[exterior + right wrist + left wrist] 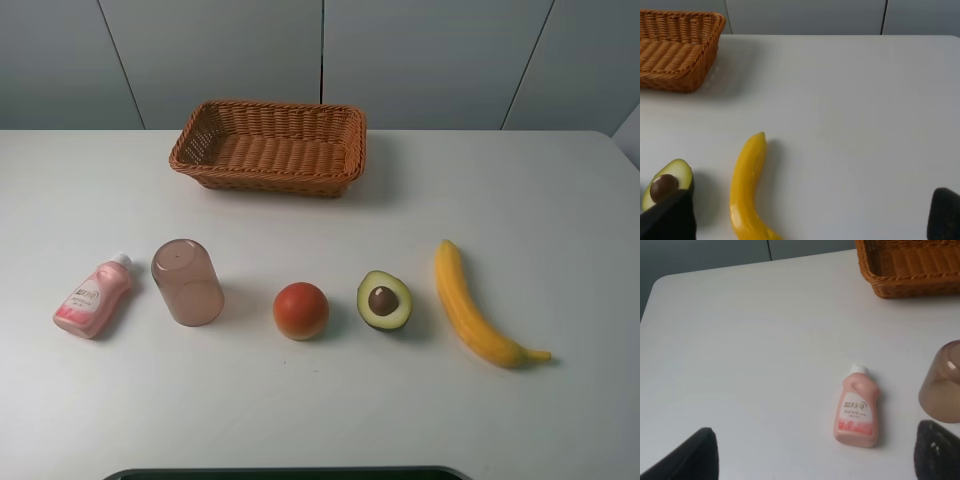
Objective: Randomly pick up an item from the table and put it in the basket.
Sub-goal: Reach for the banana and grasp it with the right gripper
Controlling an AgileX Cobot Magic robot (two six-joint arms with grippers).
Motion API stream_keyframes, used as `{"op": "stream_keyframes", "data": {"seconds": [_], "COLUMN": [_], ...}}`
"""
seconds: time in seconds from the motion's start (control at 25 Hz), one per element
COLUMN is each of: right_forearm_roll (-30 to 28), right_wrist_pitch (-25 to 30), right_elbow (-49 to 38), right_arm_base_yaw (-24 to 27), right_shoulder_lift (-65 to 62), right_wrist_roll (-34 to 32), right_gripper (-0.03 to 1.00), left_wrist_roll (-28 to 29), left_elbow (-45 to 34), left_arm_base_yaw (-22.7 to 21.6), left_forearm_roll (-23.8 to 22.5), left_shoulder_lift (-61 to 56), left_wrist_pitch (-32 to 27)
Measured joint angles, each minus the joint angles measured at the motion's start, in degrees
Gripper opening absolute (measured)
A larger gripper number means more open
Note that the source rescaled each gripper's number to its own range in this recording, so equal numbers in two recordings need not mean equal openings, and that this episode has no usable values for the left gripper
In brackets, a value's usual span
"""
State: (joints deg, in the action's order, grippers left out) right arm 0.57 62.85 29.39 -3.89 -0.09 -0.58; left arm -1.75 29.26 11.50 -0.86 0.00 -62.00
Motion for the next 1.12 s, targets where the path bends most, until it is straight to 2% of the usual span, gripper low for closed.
{"op": "stream_keyframes", "data": {"seconds": [1.12], "right_forearm_roll": [0.00], "right_wrist_pitch": [0.00], "right_elbow": [0.00], "right_arm_base_yaw": [0.00], "right_shoulder_lift": [0.00], "right_wrist_roll": [0.00], "right_gripper": [1.00], "left_wrist_roll": [-0.20], "left_elbow": [0.00], "left_arm_base_yaw": [0.00], "left_forearm_roll": [0.00], "left_shoulder_lift": [0.00], "left_wrist_pitch": [0.00]}}
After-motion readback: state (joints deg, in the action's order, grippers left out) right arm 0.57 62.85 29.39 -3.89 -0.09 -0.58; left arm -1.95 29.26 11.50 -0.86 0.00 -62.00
